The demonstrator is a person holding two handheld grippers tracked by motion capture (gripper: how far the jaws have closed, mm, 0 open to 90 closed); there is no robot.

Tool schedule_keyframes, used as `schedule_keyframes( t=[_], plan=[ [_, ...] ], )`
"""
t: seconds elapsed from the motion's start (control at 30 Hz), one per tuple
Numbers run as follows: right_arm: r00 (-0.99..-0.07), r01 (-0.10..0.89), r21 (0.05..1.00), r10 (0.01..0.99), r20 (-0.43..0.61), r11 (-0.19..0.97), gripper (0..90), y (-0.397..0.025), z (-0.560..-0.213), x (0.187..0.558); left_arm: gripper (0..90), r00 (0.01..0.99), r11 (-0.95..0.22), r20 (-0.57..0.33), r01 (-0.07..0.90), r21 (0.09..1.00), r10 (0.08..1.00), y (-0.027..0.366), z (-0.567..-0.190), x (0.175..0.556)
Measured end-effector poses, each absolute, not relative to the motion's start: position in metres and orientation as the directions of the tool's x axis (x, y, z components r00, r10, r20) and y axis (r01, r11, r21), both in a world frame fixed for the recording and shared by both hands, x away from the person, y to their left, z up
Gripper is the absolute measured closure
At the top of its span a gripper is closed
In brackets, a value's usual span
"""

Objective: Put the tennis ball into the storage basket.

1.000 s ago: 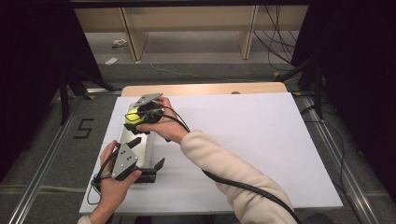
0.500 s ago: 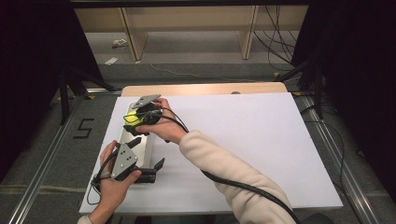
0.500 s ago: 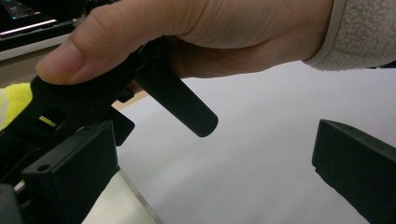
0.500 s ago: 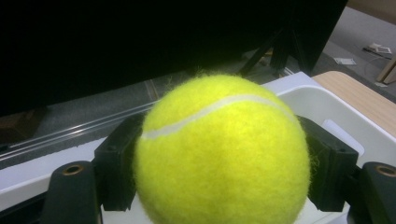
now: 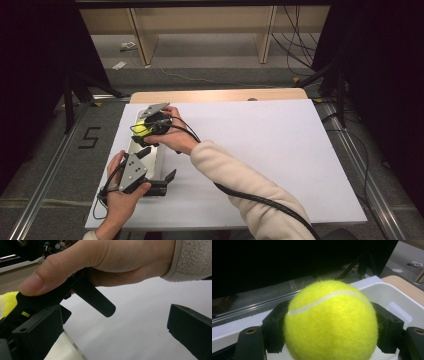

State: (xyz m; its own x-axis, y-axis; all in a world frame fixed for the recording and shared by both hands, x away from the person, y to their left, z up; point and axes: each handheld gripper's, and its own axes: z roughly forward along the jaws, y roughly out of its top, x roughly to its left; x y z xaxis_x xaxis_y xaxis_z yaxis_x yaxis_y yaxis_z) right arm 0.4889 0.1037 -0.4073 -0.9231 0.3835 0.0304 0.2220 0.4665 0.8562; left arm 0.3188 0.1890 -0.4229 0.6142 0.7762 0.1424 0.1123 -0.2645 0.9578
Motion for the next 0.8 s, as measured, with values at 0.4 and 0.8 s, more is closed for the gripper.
schedule_keyframes(
  t=[0.4,0.8],
  plan=[
    [-0.923,0.232,0.846,0.384,0.035,0.480,26.4,0.1046,-0.4125,0.4898,0.0,0.615,-0.264,0.142,0.112,0.958,0.776,0.1888,-0.4228,0.3185],
    [-0.924,0.235,0.837,0.380,0.035,0.494,26.2,0.1067,-0.4156,0.4888,0.0,0.614,-0.263,0.141,0.113,0.958,0.777,0.1893,-0.4226,0.3185]
  ],
)
